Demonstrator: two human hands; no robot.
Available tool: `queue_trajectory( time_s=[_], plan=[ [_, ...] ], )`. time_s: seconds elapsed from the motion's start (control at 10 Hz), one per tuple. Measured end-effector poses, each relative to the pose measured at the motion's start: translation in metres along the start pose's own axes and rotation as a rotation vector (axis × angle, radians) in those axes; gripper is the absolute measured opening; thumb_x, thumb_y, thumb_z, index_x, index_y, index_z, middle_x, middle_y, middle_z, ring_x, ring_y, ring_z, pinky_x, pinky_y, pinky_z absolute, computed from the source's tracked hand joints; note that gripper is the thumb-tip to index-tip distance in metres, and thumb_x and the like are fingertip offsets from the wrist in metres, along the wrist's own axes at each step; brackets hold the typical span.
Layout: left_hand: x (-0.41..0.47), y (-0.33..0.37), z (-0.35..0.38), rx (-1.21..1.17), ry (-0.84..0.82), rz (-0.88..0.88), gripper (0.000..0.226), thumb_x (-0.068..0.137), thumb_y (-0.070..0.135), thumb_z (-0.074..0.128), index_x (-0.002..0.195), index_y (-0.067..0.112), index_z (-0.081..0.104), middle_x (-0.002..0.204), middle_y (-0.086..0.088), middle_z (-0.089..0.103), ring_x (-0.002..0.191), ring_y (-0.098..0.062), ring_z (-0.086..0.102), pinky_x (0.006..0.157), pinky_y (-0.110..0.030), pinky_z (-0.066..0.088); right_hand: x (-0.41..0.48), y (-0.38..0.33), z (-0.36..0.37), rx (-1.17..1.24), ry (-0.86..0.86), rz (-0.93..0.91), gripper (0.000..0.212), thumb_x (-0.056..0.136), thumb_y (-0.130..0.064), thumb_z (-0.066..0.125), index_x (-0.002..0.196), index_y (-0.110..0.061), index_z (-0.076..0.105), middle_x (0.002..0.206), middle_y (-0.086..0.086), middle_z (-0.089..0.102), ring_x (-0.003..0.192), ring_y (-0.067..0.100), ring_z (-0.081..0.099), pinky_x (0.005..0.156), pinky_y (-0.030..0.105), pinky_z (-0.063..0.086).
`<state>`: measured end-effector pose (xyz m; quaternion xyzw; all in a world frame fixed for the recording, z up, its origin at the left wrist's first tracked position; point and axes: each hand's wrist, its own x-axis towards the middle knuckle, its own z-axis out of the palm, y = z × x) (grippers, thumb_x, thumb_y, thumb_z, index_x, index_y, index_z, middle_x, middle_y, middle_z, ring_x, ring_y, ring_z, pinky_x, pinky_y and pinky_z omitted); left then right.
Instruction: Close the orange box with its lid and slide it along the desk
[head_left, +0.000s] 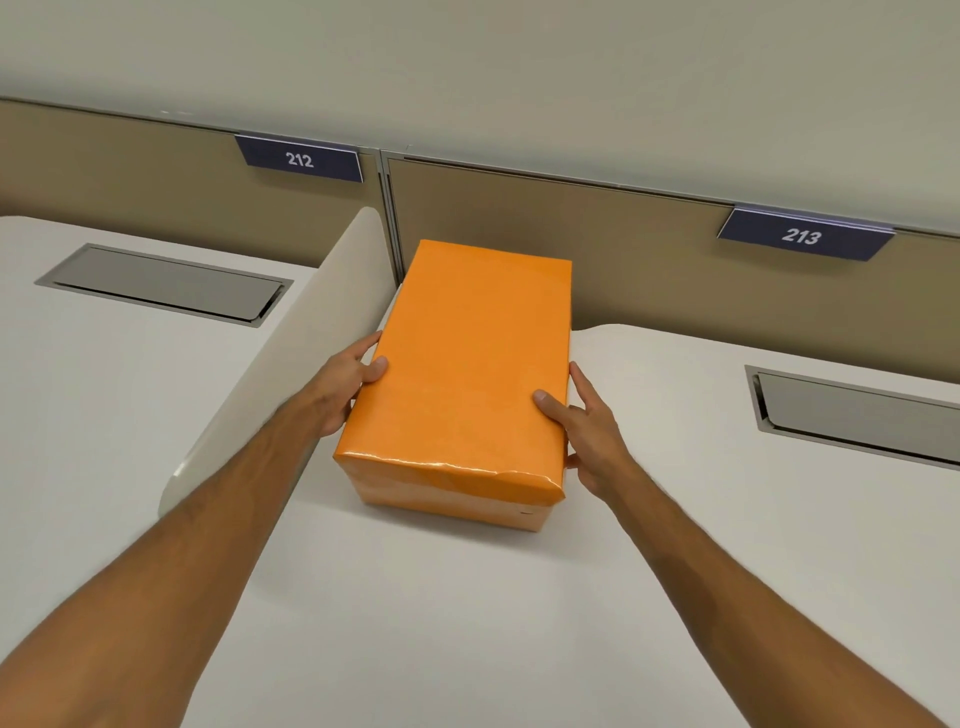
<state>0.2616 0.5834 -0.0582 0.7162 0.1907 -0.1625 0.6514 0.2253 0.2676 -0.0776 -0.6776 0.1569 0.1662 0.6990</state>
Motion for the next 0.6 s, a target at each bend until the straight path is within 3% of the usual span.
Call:
queue_trajectory(
  time_s=[0.1,0.2,0.3,0.4,0.5,0.6],
  plan=[
    [-0.003,0.005,0.001,0.056,0.024,-0.006,0.056,0.103,0.025,0.051,0.154,0.036,0.033,0.144,-0.006,0.054,0.128,-0.035,0.052,0.108,-0.065,0.037,0.003,0.0,0.001,-0.02,0.001,0.002,0.089,0.085,-0.048,0.076,0.156,-0.045,0.023,0.142,-0.003,0.056,0.105,0.018,0.063,0.083,0.056,0.055],
    [-0.007,0.011,0.004,0.176,0.058,0.012,0.055,0.103,0.028,0.049,0.155,0.034,0.03,0.146,-0.006,0.051,0.129,-0.036,0.051,0.108,-0.066,0.037,0.001,-0.004,-0.003,-0.08,-0.022,-0.014,0.09,0.083,-0.052,0.075,0.156,-0.046,0.022,0.144,0.002,0.056,0.11,0.025,0.062,0.073,0.046,0.056],
    [-0.012,0.016,0.012,0.456,0.133,0.09,0.054,0.105,0.029,0.043,0.157,0.023,0.028,0.153,-0.013,0.044,0.134,-0.037,0.047,0.112,-0.054,0.037,-0.001,-0.01,-0.007,-0.195,-0.014,-0.037,0.092,0.082,-0.058,0.072,0.157,-0.042,0.021,0.145,0.005,0.055,0.122,0.032,0.058,0.09,0.058,0.054],
    [-0.021,0.019,0.025,0.689,0.257,0.202,0.053,0.104,0.029,0.041,0.155,0.014,0.03,0.151,-0.018,0.043,0.133,-0.038,0.045,0.107,-0.05,0.038,-0.005,-0.016,-0.014,-0.338,0.031,-0.084,0.09,0.086,-0.061,0.066,0.158,-0.031,0.023,0.152,0.011,0.047,0.132,0.035,0.052,0.101,0.056,0.049],
    [-0.037,0.022,0.042,0.831,0.305,0.304,0.056,0.102,0.036,0.043,0.152,0.012,0.033,0.148,-0.019,0.044,0.13,-0.039,0.046,0.107,-0.057,0.038,-0.018,-0.024,-0.027,-0.492,0.1,-0.184,0.08,0.089,-0.059,0.063,0.154,-0.022,0.035,0.152,0.013,0.048,0.134,0.032,0.05,0.103,0.048,0.046],
    [-0.053,0.028,0.064,1.021,0.326,0.437,0.054,0.103,0.038,0.042,0.151,0.014,0.036,0.151,-0.015,0.043,0.135,-0.037,0.044,0.111,-0.062,0.027,-0.03,-0.031,-0.047,-0.582,0.137,-0.249,0.067,0.091,-0.05,0.067,0.147,-0.018,0.047,0.147,0.012,0.053,0.128,0.028,0.054,0.092,0.037,0.046]
  ],
)
